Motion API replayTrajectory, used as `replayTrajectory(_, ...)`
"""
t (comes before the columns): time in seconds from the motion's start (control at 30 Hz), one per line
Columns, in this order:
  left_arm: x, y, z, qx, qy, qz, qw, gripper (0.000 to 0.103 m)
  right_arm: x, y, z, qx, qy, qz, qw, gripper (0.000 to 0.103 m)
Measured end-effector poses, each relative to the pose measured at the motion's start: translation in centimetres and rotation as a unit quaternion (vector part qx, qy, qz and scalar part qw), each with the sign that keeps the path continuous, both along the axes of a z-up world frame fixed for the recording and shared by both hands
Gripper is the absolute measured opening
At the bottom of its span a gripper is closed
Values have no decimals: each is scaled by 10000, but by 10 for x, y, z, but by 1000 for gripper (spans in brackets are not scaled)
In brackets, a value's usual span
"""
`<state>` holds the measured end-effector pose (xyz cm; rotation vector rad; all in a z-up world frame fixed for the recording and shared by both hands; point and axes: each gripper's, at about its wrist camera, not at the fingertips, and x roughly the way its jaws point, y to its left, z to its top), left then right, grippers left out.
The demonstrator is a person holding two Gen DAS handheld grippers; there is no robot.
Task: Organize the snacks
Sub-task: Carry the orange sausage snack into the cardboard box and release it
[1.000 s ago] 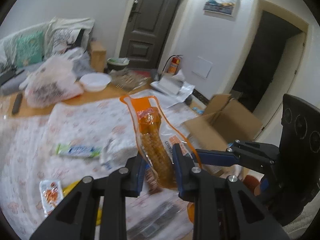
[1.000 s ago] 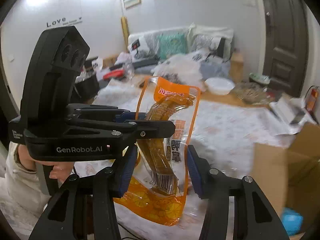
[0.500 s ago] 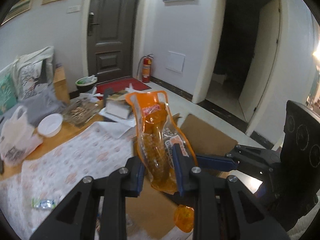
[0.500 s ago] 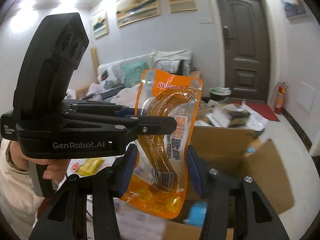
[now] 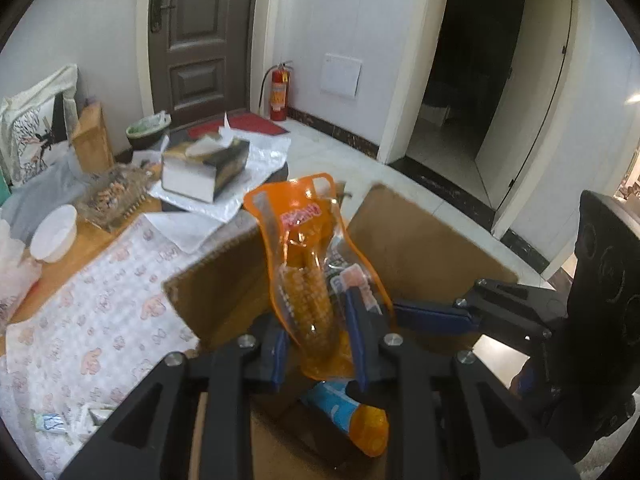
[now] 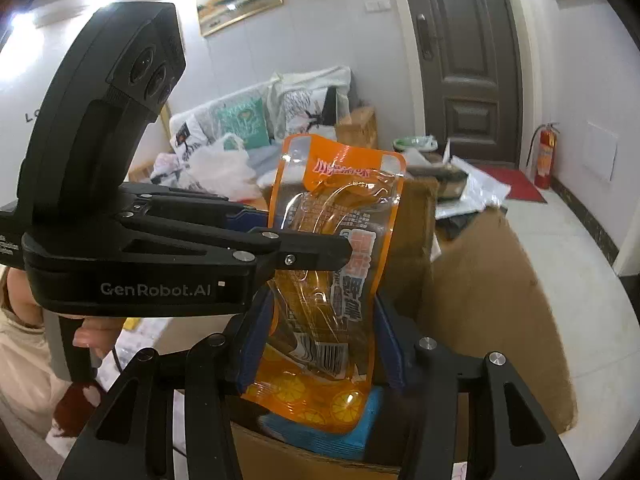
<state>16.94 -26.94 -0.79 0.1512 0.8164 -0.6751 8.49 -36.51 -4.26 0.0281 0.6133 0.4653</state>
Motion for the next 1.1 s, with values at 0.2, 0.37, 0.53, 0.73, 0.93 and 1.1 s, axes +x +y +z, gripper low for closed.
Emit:
replayTrajectory(0.2, 4, -8, -14, 166, 7, -63, 9998, 24, 13, -3, -15, -66, 140, -73, 9999, 47)
replayTrajectory(0.37, 4, -8, -17, 261, 14, -114, 9996, 24, 10, 1, -16, -132, 192, -141, 9996, 48)
replayTrajectory(0.53, 2, -8, -15, 354, -28, -159, 9992, 24, 9, 3, -14, 61, 366, -250, 9990, 48)
replayTrajectory(0.73, -2, -7, -8, 458, -123, -201, 9987, 24, 9, 7, -8, 242, 496, -215, 9982, 48)
replayTrajectory(0.93, -1, -18, -25, 757, -11, -401, 9963, 26, 15, 9, -19, 58, 833, -262, 9962, 51)
replayTrajectory(1.1, -3, -26, -33, 777, 94, -612, 9951, 27, 11, 1, -21, 1, 961, -307, 9949, 54)
